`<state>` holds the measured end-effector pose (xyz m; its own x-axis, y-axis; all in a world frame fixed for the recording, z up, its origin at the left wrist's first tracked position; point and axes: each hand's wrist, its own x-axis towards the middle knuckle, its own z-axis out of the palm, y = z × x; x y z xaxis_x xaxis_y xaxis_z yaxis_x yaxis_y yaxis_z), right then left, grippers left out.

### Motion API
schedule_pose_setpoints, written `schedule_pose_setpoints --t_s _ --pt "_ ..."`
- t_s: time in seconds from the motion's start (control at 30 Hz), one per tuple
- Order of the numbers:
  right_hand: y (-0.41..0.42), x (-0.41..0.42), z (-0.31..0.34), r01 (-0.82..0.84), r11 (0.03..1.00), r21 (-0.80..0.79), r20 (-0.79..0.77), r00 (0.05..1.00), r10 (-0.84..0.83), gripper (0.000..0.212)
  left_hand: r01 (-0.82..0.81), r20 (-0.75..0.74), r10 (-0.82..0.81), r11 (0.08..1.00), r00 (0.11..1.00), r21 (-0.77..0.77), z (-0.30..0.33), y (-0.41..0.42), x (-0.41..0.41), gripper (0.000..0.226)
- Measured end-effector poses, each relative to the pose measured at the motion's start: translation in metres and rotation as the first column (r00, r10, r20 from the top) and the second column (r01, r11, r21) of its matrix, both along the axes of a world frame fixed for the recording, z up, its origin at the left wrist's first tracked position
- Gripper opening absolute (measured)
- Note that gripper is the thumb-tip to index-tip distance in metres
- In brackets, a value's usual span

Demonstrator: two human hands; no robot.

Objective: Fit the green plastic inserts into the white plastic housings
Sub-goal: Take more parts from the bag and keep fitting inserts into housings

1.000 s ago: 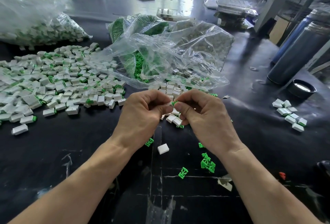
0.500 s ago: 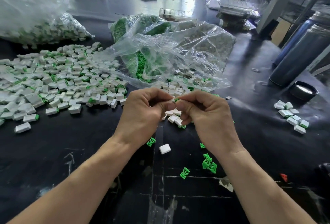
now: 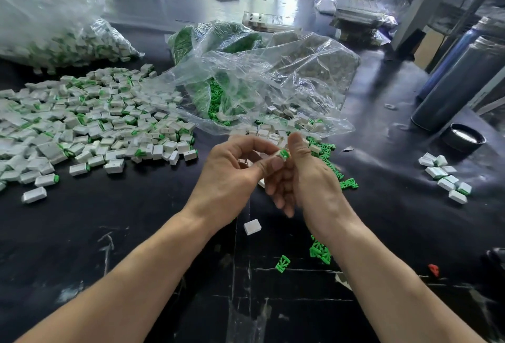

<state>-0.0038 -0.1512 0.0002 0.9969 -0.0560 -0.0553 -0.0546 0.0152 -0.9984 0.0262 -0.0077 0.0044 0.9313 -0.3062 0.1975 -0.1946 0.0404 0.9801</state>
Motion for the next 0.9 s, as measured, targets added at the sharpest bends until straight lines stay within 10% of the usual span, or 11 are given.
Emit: schedule_pose_setpoints --t_s 0.9 --pt "0.014 -0.002 0.003 0.112 0.985 0.130 -0.016 0.994 -0.111 0.064 0.050 -0.046 -0.052 0.998 0.998 -0.047 -0.004 -0.011 -0.002 0.020"
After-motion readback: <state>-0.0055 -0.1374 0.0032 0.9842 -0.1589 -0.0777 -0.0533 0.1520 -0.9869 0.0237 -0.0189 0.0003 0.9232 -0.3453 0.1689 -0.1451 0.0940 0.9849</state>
